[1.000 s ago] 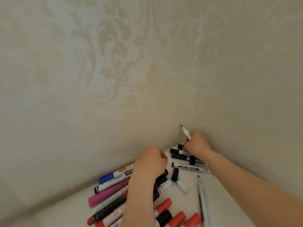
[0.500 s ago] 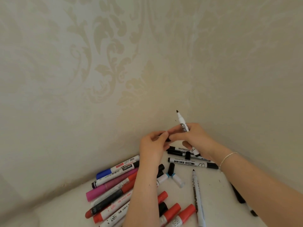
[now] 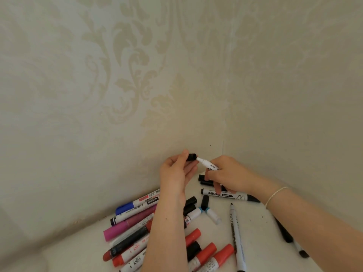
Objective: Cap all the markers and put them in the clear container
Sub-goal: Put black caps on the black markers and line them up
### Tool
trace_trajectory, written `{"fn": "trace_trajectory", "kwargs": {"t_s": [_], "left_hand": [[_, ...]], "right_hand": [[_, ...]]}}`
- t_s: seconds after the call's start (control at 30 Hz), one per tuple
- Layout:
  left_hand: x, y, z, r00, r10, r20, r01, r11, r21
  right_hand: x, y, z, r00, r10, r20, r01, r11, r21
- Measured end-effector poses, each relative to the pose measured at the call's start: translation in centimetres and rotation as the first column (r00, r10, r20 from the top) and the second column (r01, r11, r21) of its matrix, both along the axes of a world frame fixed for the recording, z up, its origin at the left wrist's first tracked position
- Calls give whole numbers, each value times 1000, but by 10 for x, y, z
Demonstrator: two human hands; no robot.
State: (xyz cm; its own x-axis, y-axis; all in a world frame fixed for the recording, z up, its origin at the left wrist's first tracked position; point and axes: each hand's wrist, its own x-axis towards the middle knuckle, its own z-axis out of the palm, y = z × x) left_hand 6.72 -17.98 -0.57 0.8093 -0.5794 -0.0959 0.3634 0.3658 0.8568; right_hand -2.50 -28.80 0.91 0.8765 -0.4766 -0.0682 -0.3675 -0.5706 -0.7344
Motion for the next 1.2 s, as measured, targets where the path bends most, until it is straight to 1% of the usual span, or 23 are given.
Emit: {"fn": "trace_trajectory", "kwargs": {"t_s": [0.1,0.17,0.23,0.33,0.37,0.4,0.47,0.5,0.57,0.63,0.73,0.77,0.83,0.87,0.9,0.93,0.97,1.0,1.07,1.1,1.13,1.2], "left_hand": [[0,0,0,996,30,88,-35,998,52],[2,0,0,979,33,201,-53,994,92],[0,-1,-1,954,2,299,-41,991,125],[-3,-6,-4,940,-21,342,-28,990,139],[-3,-7,-4,940,-20,341,-28,991,133],[-2,-7,-5,939,-12,343,-33,992,125],[0,-8,-6,930,14,368,-66,990,128],[1,-8,-6,930,23,367,-76,989,129],[2,-8,-5,954,22,300,-58,992,111],[1,-9,-7,971,13,238,-37,994,100],[-2,-11,-11,980,-5,200,-17,994,111],[-3,-12,-12,980,-18,200,-7,992,124],[-4,-14,-14,968,-63,243,19,984,179],[-4,-15,-14,953,-101,285,34,973,229],[-5,-16,-15,934,-147,327,50,956,289],[-6,-16,-16,909,-198,367,58,931,359],[-8,-16,-16,880,-249,405,52,897,438],[-10,-16,-17,847,-292,444,26,857,515],[-10,-13,-18,780,-334,529,-96,771,630],[-8,-10,-18,739,-355,572,-168,726,667],[-5,-6,-19,704,-380,600,-222,684,695],[1,1,-17,668,-429,608,-268,623,735]], "right_hand": [[1,-2,0,998,-3,-64,-1,997,-75],[3,-1,0,995,-15,-98,-1,987,-158],[6,0,-1,995,-52,-89,31,973,-228],[9,3,0,997,-60,-53,41,952,-304],[8,4,1,999,-47,-21,39,955,-293],[8,7,3,999,-38,24,43,969,-242],[7,12,5,992,-33,124,43,996,-84],[8,15,5,985,-28,169,34,999,-31],[10,18,7,976,-18,216,20,1000,-11],[12,17,6,976,-13,218,20,999,-31],[13,12,4,984,-31,177,39,998,-42],[12,11,2,985,-45,169,50,999,-21],[10,5,0,982,-87,168,71,993,99],[7,1,-1,980,-103,169,76,984,158],[5,-4,-1,981,-104,161,74,981,180],[2,-10,-1,985,-96,143,74,986,152],[0,-16,0,989,-88,115,80,994,76],[-1,-23,-2,993,-91,75,94,995,-42],[-3,-35,-9,990,-137,-18,126,949,-290],[-4,-39,-14,984,-169,-54,138,920,-368],[-4,-43,-20,978,-192,-78,145,902,-406],[-6,-46,-31,974,-204,-102,145,900,-411]]}}
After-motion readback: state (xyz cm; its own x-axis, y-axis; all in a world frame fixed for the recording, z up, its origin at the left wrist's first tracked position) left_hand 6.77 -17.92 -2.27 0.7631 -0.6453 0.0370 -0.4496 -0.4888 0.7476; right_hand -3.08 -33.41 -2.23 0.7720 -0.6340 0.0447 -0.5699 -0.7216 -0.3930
